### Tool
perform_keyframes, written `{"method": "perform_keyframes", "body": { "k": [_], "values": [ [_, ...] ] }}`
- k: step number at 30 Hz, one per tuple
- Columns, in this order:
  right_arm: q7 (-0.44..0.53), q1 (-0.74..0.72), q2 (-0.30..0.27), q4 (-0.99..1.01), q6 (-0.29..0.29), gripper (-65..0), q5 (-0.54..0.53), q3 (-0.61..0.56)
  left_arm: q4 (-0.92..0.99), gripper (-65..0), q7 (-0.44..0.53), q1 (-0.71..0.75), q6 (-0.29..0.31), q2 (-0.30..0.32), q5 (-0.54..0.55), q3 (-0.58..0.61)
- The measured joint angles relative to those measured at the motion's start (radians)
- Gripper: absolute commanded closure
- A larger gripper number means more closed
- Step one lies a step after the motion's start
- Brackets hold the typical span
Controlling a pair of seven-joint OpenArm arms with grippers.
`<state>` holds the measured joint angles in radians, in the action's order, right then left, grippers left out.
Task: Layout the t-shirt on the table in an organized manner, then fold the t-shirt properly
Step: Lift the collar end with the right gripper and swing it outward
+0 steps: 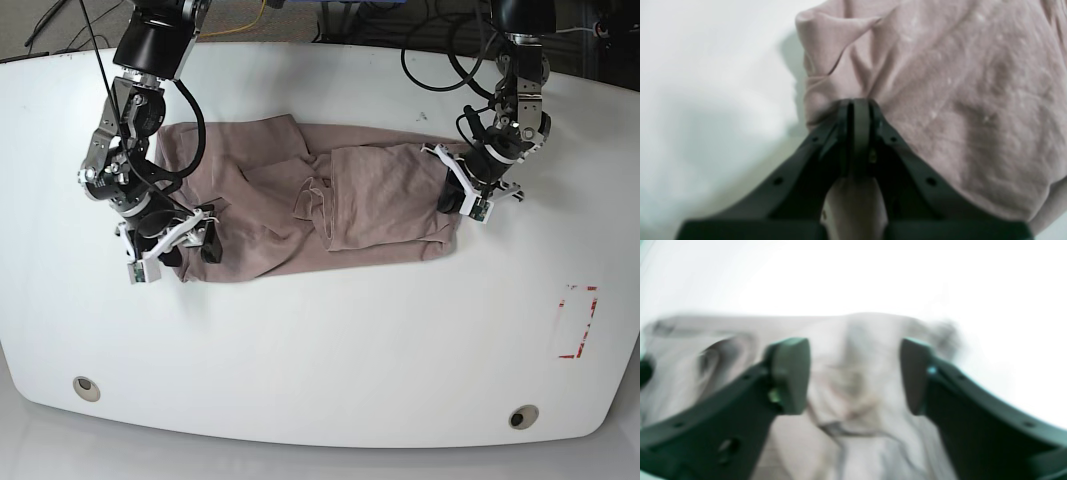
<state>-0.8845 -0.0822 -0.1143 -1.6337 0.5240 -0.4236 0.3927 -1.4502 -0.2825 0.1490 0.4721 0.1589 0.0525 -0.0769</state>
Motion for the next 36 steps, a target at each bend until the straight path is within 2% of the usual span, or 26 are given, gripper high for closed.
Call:
{"method": "perform_keyframes", "body": {
  "k": [5, 8, 15, 21, 23, 26, 31, 36],
  "values": [
    [-0.013, -0.005, -0.008, 0.062, 0.0, -46.4, -0.008, 0.066, 0.0, 0.0, 0.0, 0.0, -0.001, 0.0, -0.001, 0.0],
    [-0.014, -0.021, -0.021, 0.137, 0.002, -46.5, -0.073, 0.108, 0.0, 0.0, -0.001, -0.002, -0.001, -0.001, -0.003, 0.0],
    [0.004, -0.034, -0.11, 0.314, 0.003, -46.6, -0.211, 0.132, 0.0, 0.0, -0.001, -0.002, -0.001, 0.0, -0.004, 0.0],
    [0.055, -0.048, -0.176, 0.414, 0.0, -46.6, -0.251, 0.133, 0.0, 0.0, 0.0, -0.002, -0.001, 0.0, -0.003, 0.0],
    [0.063, -0.051, -0.194, 0.441, 0.029, -46.6, -0.266, 0.131, 0.0, 0.0, -0.001, -0.002, -0.001, 0.0, -0.004, 0.0],
    [0.07, -0.051, -0.211, 0.464, 0.042, -46.4, -0.277, 0.132, 0.0, 0.0, -0.001, -0.002, -0.001, 0.0, -0.004, 0.0],
    [0.068, -0.045, -0.211, 0.492, 0.042, -46.2, -0.273, 0.134, 0.0, 0.0, -0.001, -0.002, -0.001, 0.0, -0.004, 0.0],
    [0.081, -0.029, -0.175, 0.488, 0.047, -46.1, -0.283, 0.13, 0.0, 0.0, -0.001, -0.002, -0.001, 0.0, -0.004, 0.0]
  ]
}}
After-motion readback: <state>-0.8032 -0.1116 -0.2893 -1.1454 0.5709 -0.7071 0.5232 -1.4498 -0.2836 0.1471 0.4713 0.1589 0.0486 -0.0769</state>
